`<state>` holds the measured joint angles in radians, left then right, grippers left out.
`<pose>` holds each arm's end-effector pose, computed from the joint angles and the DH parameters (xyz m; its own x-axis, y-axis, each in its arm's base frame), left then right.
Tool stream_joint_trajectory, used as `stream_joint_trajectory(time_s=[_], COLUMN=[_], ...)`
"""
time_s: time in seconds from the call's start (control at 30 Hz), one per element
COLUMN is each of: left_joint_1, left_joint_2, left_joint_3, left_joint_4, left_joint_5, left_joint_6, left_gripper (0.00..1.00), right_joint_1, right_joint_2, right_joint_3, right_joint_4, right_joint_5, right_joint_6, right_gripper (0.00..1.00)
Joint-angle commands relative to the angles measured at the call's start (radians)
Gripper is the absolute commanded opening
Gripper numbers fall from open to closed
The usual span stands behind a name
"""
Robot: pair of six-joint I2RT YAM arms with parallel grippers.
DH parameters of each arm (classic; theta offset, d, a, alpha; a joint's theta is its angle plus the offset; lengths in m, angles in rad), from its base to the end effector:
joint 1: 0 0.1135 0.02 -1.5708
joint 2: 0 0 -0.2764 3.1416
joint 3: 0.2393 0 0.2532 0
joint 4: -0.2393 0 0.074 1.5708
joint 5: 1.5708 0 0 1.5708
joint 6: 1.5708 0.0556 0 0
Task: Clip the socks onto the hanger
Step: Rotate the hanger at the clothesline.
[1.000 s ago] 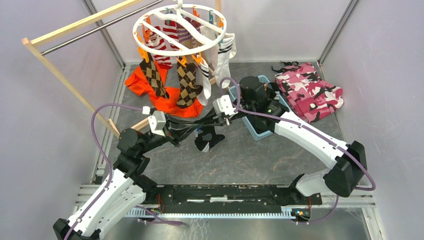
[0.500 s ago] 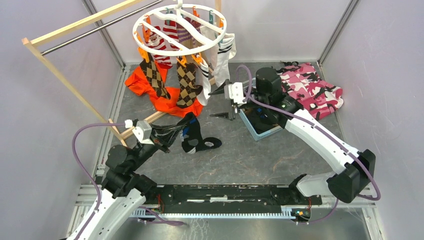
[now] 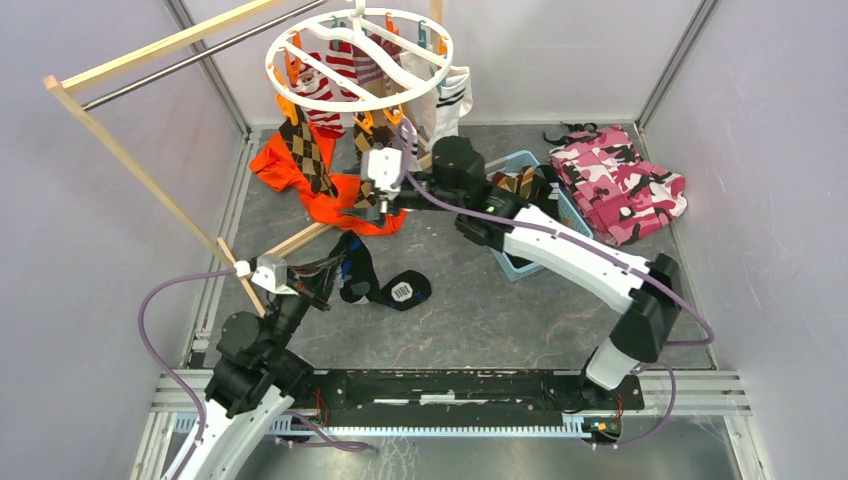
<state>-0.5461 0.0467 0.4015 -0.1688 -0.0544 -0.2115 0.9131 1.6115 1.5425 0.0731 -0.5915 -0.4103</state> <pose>0.0708 -0.0395 0.2921 0.0552 -0.2789 -0.9587 0.4956 0.8413 -0.2161 0.2206 0.3363 0.4331 0.4003 -0.0234 -0.9161 -0.9140 0.0620 -0.4010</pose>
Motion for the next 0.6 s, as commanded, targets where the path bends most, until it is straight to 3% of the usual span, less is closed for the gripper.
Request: stream_joint_trajectory(time_s=[0.0, 0.27, 0.57], left_joint_1=[-0.003, -0.003, -0.003], left_joint_2=[-0.027, -0.038, -0.038], left_joint_3=[-0.061, -0.061, -0.040], left_joint_4=[0.044, 0.013, -0.036], left_joint_5=[-0.072, -0.126, -0.143], left_joint_6=[-0.149, -0.112, -0.023], left_gripper=[0.02, 0.02, 0.02], right_joint_1=[0.090, 0.257, 0.284], right_joint_2=[0.081, 0.220, 0.408], right_joint_3=[0.113, 0.194, 0.344], right_joint_4=[0.093, 0.221, 0.316], right_joint_5=[0.263, 0.862, 1.081], right_joint_6=[0.092, 0.116, 0.190], right_gripper=[0.71, 0.72, 0.67])
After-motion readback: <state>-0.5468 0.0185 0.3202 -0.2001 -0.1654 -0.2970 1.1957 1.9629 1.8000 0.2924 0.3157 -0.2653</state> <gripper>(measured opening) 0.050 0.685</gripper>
